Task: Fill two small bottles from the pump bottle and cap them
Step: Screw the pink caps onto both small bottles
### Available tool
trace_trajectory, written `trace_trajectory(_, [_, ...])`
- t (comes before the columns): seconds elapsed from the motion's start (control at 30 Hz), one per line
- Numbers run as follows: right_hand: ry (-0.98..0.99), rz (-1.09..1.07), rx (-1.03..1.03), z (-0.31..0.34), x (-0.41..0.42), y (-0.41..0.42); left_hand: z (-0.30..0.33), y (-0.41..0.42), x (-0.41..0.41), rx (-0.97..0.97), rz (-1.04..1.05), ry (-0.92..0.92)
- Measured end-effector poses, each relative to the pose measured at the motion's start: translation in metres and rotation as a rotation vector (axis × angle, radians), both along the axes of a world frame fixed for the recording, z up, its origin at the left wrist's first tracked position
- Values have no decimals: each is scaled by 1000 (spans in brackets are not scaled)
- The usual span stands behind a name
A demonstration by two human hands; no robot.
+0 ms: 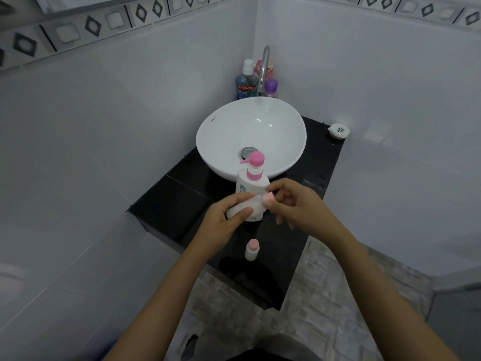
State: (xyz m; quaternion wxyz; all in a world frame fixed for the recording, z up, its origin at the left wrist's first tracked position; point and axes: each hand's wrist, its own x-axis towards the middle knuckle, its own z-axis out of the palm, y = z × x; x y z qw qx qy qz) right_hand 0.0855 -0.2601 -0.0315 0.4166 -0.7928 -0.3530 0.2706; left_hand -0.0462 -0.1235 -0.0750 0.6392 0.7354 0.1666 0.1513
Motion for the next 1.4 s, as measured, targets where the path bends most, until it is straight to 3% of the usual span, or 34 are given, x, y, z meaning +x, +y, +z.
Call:
trace_trajectory(0.4, [-115, -113, 26, -20, -17, 11, -25, -5, -4, 127, 94, 5])
trace_trajectory(0.57, [-199, -40, -33, -30, -23, 15, -44, 3, -7, 307, 109, 204])
trace_trajectory(0.9, [-130, -160, -180, -52, -11, -4, -101, 4, -22, 172, 108, 419])
trace_trajectory(1.4, [-102, -154, -275, -68, -10, -15, -124, 12, -24, 194, 25, 447])
